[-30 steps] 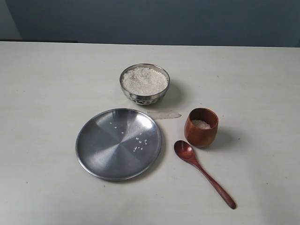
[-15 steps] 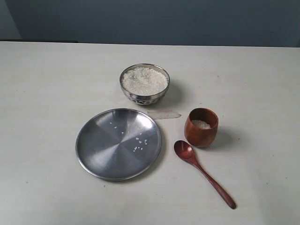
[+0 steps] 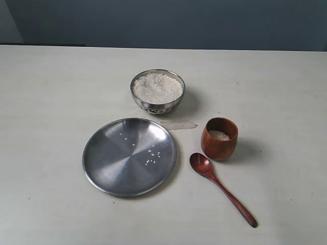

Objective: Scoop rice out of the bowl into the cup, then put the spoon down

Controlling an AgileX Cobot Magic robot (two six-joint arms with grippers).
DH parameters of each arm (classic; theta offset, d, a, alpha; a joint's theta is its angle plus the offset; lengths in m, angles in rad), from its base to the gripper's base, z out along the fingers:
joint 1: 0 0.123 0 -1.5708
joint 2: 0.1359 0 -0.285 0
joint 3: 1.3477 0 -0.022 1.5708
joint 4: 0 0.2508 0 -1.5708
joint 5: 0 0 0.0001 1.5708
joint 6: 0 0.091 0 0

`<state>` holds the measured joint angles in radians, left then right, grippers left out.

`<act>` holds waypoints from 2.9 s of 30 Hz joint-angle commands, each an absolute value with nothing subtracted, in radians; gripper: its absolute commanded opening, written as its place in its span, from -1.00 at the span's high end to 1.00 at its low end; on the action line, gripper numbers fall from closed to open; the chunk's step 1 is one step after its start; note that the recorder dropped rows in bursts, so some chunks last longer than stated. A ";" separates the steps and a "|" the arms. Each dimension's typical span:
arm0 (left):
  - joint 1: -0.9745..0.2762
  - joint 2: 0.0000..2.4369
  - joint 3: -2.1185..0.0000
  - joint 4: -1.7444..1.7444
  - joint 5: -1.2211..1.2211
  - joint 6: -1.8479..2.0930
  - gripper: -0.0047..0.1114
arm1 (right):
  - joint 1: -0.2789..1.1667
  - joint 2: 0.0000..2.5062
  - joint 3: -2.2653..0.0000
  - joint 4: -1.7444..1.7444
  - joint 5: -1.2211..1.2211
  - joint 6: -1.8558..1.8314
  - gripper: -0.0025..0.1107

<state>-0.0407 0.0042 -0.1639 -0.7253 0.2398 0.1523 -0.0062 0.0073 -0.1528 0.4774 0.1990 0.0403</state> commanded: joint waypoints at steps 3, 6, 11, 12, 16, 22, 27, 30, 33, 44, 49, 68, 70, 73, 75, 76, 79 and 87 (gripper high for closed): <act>-0.043 0.084 -0.201 -0.620 0.309 0.168 0.91 | 0.002 0.121 -0.262 0.450 0.354 -0.099 0.96; -0.043 0.115 -0.201 -0.594 0.289 0.168 0.91 | 0.045 0.204 -0.308 0.452 0.405 -0.154 0.96; -0.043 0.128 -0.201 -0.536 0.270 0.168 0.91 | 0.127 0.402 -0.403 0.452 0.567 -0.292 0.96; -0.043 0.128 -0.201 -0.536 0.270 0.168 0.91 | 0.142 0.440 -0.417 0.452 0.594 -0.309 0.96; -0.043 0.128 -0.205 -0.536 0.282 0.168 0.91 | 0.175 0.644 -0.466 0.453 0.696 -0.395 0.96; -0.043 0.181 -0.254 -0.432 0.308 0.168 0.91 | 0.221 0.899 -0.500 0.478 0.717 -0.464 0.96; -0.043 0.345 -0.298 -0.413 0.348 0.168 0.91 | 0.273 1.026 -0.503 0.487 0.700 -0.499 0.96; -0.043 0.468 -0.317 -0.413 0.366 0.170 0.91 | 0.303 1.080 -0.503 0.481 0.689 -0.499 0.96; -0.043 0.601 -0.329 -0.413 0.382 0.221 0.91 | 0.332 1.123 -0.503 0.474 0.654 -0.502 0.96; -0.043 0.872 -0.343 -0.451 0.422 0.299 0.91 | 0.413 1.267 -0.503 0.386 0.568 -0.450 0.96; -0.043 0.873 -0.343 -0.432 0.423 0.299 0.91 | 0.450 1.322 -0.503 0.309 0.521 -0.381 0.70; -0.043 0.873 -0.343 -0.448 0.399 0.296 0.91 | 0.682 1.173 -0.195 0.447 0.034 -0.297 0.46; -0.043 0.873 -0.343 -0.453 0.405 0.296 0.91 | 0.682 1.178 -0.195 0.447 0.037 -0.295 0.46; -0.043 0.873 -0.343 -0.454 0.413 0.296 0.91 | 0.682 1.219 -0.195 0.447 0.035 -0.295 0.46; -0.043 0.873 -0.343 -0.454 0.413 0.296 0.91 | 0.682 1.262 -0.195 0.447 0.032 -0.295 0.46; -0.043 0.873 -0.343 -0.454 0.413 0.296 0.91 | 0.682 1.278 -0.195 0.447 0.030 -0.295 0.46; -0.043 0.873 -0.343 -0.454 0.413 0.296 0.91 | 0.682 1.321 -0.195 0.447 0.016 -0.295 0.46; -0.043 0.873 -0.343 -0.459 0.412 0.296 0.91 | 0.682 1.390 -0.195 0.455 -0.036 -0.295 0.46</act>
<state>-0.0407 0.8733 -0.3368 -0.4468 0.4135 0.2953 0.6796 1.3754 -0.2006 0.4518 -0.0161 -0.2963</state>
